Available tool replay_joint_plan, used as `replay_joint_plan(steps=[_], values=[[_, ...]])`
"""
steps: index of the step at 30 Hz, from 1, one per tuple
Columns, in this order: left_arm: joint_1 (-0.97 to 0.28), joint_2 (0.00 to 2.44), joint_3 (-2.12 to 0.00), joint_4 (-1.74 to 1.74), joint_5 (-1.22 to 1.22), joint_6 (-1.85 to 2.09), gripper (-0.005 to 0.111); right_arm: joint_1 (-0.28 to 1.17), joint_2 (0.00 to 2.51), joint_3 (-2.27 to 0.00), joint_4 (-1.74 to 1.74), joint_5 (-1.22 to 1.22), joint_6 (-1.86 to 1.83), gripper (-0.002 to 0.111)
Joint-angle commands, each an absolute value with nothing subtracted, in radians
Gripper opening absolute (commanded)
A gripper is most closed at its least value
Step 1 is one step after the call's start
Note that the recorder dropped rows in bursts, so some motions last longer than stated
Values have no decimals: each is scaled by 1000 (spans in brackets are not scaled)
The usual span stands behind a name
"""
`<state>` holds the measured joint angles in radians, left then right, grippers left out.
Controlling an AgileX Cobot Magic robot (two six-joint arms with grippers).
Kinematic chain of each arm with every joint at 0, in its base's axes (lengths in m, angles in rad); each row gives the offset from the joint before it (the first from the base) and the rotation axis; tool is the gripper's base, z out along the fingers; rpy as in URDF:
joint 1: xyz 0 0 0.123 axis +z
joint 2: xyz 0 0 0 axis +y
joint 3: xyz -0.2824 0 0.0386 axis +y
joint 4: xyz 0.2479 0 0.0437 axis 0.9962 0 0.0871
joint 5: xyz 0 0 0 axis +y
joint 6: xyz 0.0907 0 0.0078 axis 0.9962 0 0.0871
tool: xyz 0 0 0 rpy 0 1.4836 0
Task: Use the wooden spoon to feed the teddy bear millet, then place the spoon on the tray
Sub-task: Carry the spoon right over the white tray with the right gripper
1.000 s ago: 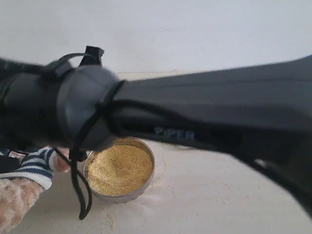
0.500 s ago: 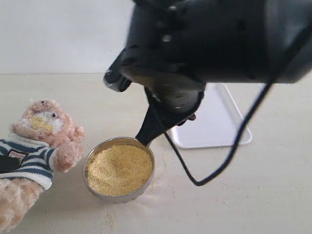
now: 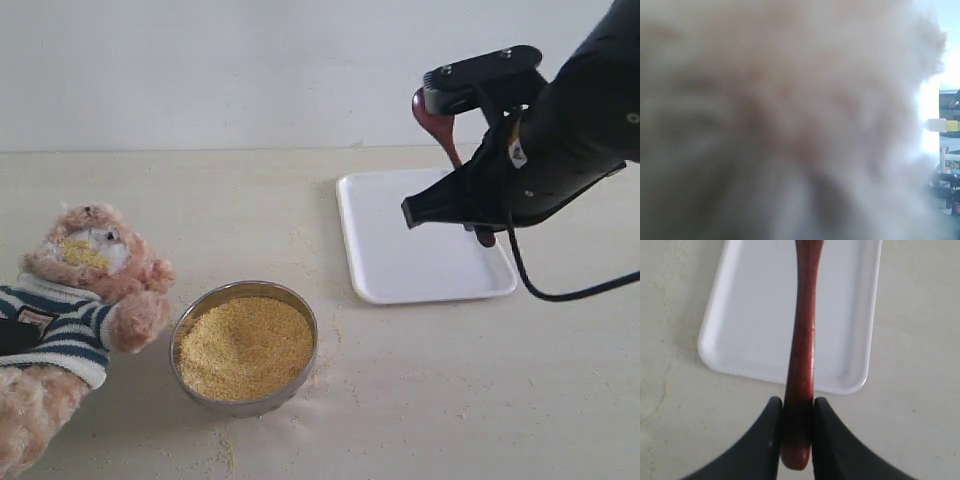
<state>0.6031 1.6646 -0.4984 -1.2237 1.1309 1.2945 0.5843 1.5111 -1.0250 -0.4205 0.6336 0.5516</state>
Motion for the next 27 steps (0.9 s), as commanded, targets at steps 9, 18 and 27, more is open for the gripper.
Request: replay_joint_plan(steps=[9,18,27], values=[[606,1663,-502,-1241,1148,1303,5,446,1772,-1191,-203,554,306,0],[606,1663,-502,-1241,1148,1303,5,409,1953,-1359,11,614,121,0],[606,1663,-502,-1241,1148,1303,5,378,2011,-1361,22,597,91,0]])
